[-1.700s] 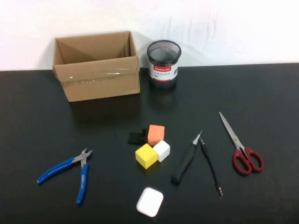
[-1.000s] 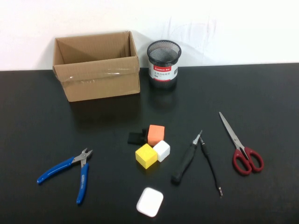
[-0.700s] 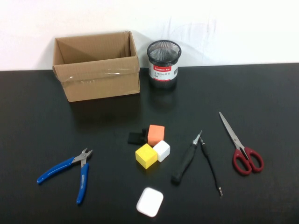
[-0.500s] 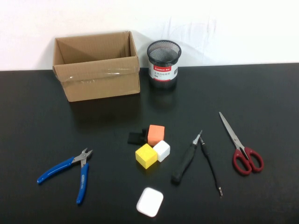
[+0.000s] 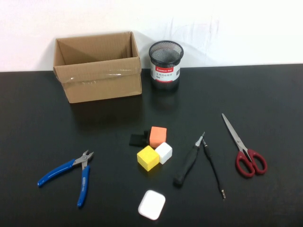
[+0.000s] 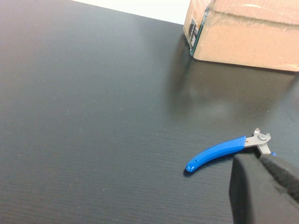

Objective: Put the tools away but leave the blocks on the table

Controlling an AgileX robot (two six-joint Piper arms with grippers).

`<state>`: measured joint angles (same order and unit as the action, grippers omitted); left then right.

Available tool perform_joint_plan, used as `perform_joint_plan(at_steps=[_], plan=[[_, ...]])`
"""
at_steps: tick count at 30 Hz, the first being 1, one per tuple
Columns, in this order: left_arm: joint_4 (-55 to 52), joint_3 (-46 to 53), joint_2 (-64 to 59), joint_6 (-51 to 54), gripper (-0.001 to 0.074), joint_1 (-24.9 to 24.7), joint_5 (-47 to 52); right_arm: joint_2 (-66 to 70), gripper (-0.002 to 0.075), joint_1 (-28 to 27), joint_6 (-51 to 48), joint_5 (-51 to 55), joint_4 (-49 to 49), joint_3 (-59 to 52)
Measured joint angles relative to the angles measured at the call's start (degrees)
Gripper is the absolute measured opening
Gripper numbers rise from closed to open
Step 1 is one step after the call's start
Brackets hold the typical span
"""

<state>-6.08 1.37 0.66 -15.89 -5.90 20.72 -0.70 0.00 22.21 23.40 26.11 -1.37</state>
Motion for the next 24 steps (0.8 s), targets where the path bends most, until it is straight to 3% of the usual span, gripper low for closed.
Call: perform_joint_plan(at_steps=[14, 24], plan=[[0.0, 0.0, 0.0, 0.0, 0.0, 0.0, 0.0, 0.0, -0.0007, 0.0, 0.0, -3.54, 0.13, -0.14], [0.0, 0.0, 0.0, 0.0, 0.0, 0.0, 0.0, 0.0, -0.0007, 0.0, 0.0, -30.95, 0.82, -0.41]])
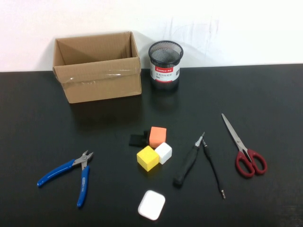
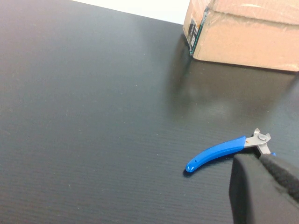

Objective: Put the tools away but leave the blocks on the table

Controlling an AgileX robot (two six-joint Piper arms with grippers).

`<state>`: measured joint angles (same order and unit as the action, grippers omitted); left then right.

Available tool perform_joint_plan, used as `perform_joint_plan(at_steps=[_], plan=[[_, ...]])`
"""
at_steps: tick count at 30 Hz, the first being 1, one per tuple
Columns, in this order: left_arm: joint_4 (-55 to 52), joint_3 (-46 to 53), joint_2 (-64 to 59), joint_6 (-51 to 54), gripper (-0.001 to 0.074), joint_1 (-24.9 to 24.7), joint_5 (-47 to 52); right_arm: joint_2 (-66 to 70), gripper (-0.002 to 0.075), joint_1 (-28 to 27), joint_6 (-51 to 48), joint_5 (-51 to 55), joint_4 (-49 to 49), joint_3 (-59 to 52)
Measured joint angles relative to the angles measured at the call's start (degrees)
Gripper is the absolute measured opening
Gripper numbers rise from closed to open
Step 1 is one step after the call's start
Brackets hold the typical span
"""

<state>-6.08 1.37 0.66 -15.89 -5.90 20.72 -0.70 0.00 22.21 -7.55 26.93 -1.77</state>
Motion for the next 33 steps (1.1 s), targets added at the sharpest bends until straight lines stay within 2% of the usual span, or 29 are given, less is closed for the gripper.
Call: perform_joint_plan(at_steps=[3, 10, 16, 19, 22, 26, 28, 33], plan=[[0.0, 0.0, 0.0, 0.0, 0.0, 0.0, 0.0, 0.0, -0.0007, 0.0, 0.0, -4.67, 0.21, 0.0], [0.0, 0.0, 0.0, 0.0, 0.0, 0.0, 0.0, 0.0, -0.0007, 0.0, 0.0, -7.99, 0.29, 0.0], [0.0, 0.0, 0.0, 0.0, 0.0, 0.0, 0.0, 0.0, -0.0007, 0.0, 0.0, -29.61, -5.35, 0.0], [0.0, 0.0, 0.0, 0.0, 0.0, 0.0, 0.0, -0.02, -0.0007, 0.0, 0.0, -32.12, -12.71, 3.8], [0.0, 0.0, 0.0, 0.0, 0.0, 0.0, 0.0, -0.02, -0.0007, 0.0, 0.0, -28.6, -20.69, 11.67], [0.0, 0.0, 0.0, 0.0, 0.0, 0.0, 0.0, 4.24, -0.0007, 0.0, -2.44, -18.78, -28.71, 25.82], [0.0, 0.0, 0.0, 0.0, 0.0, 0.0, 0.0, 9.04, -0.0007, 0.0, -4.73, -11.62, -29.17, 32.75], [0.0, 0.0, 0.0, 0.0, 0.0, 0.0, 0.0, 24.5, -0.0007, 0.0, -7.87, 14.42, -28.28, 49.53]])
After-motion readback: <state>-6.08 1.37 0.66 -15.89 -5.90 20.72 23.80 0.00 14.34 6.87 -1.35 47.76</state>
